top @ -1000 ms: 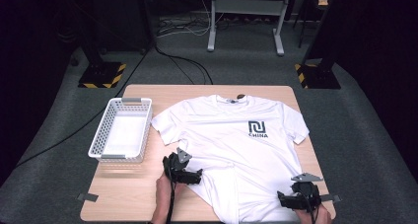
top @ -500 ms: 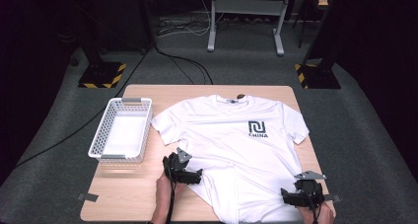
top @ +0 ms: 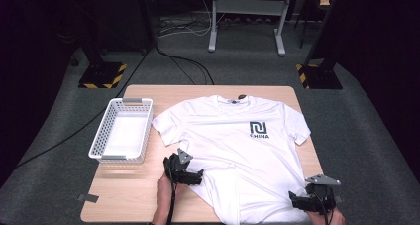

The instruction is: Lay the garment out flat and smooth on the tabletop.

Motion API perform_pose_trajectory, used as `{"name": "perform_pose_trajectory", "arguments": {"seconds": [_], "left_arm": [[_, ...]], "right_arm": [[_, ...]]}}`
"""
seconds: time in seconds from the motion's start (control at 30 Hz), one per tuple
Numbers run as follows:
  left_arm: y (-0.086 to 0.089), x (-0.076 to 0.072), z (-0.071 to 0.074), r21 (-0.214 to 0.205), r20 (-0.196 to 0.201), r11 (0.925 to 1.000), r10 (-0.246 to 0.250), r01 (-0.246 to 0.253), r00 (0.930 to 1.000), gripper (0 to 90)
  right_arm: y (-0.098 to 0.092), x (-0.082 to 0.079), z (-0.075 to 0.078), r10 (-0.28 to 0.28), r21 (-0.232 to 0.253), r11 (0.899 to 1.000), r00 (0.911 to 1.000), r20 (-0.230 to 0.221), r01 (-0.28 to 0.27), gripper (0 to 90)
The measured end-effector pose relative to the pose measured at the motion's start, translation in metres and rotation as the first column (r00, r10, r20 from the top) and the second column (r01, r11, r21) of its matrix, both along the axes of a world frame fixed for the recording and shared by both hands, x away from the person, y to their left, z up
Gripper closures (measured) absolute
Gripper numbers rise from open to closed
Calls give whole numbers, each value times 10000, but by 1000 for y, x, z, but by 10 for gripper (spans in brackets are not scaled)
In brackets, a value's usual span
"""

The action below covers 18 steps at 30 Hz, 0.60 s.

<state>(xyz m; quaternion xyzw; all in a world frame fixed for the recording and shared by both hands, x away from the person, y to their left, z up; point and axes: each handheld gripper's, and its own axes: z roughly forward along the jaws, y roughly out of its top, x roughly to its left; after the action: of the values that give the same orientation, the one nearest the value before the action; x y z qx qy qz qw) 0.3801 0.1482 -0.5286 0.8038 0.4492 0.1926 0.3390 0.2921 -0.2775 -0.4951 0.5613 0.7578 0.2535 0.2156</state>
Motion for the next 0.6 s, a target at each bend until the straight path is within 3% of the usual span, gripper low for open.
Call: {"name": "perform_pose_trajectory", "arguments": {"seconds": [0.2,0.33,0.43,0.53,0.6], "left_arm": [[0,0,0,-9,-7,10000,28,-28,10000,1],[0,0,0,-5,-8,10000,20,-20,10000,2],[0,0,0,-4,-6,10000,24,-24,10000,2],[0,0,0,-21,-4,10000,44,-44,10000,2],[0,0,0,-19,-4,10000,41,-41,10000,2]], "right_arm": [[9,21,-10,265,-31,9996,9996,39,-265,135],[17,32,-8,584,261,9979,9966,573,-600,133],[25,43,-12,804,125,9966,9959,407,-809,127],[27,43,-21,808,151,9966,9961,366,-814,118],[21,36,-25,669,619,9956,9961,571,-704,115]]}}
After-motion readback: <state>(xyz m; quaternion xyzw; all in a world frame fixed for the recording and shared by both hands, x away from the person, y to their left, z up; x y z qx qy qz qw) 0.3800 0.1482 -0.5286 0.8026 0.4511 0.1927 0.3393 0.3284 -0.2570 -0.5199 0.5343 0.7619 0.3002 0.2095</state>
